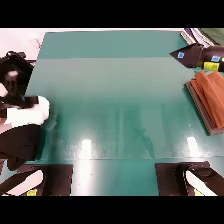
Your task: Fold the shirts.
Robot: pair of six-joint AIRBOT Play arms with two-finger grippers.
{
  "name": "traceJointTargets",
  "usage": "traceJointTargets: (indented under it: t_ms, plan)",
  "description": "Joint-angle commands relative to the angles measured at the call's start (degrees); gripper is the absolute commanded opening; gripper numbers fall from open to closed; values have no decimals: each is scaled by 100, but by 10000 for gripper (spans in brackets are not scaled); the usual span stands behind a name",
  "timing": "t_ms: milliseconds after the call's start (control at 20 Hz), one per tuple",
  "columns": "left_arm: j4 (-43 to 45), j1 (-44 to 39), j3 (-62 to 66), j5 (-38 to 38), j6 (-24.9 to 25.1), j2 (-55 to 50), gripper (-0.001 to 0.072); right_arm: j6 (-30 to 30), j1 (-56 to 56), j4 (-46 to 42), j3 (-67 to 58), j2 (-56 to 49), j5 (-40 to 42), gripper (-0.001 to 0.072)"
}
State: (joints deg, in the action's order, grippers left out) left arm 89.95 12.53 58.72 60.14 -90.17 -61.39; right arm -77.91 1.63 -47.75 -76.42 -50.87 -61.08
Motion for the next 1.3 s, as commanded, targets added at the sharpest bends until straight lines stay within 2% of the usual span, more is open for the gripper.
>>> traceJointTargets:
  t_ms: [0,100,250,400,550,800,850,900,950,1050,1250]
  plan:
    - [-909,-7,1255,208,210,763,27,-2,2,-9,-691,-138,-37,18]
    - [-1792,-48,2124,284,457,1252,26,-2,2,-24,-1261,-326,-59,18]
    - [-1764,-975,3167,586,516,1388,25,-2,2,-24,-1982,-675,-61,18]
    - [-1580,-2291,3322,339,413,1287,24,-4,2,-20,-2640,-1023,-208,18]
    - [-1292,-3523,3311,481,166,584,25,-2,2,-26,-3193,-1322,-494,18]
    - [-1287,-5252,3311,439,212,-1447,32,-2,0,-31,-3595,-1554,-800,18]
    - [-1346,-5440,3314,297,219,-1843,270,-4,2,-33,-3571,-1556,-802,18]
    - [-1416,-5497,3314,138,210,-2131,675,-4,2,-33,-3530,-1554,-802,18]
    - [-1401,-5453,3314,-20,208,-2339,693,-2,0,-33,-3499,-1554,-815,18]
    - [-1386,-5056,3314,-146,181,-2430,669,-4,2,-33,-3493,-1556,-861,18]
    - [-1576,-3646,3169,-125,-136,-2433,669,-2,0,-35,-3493,-1556,-994,18]
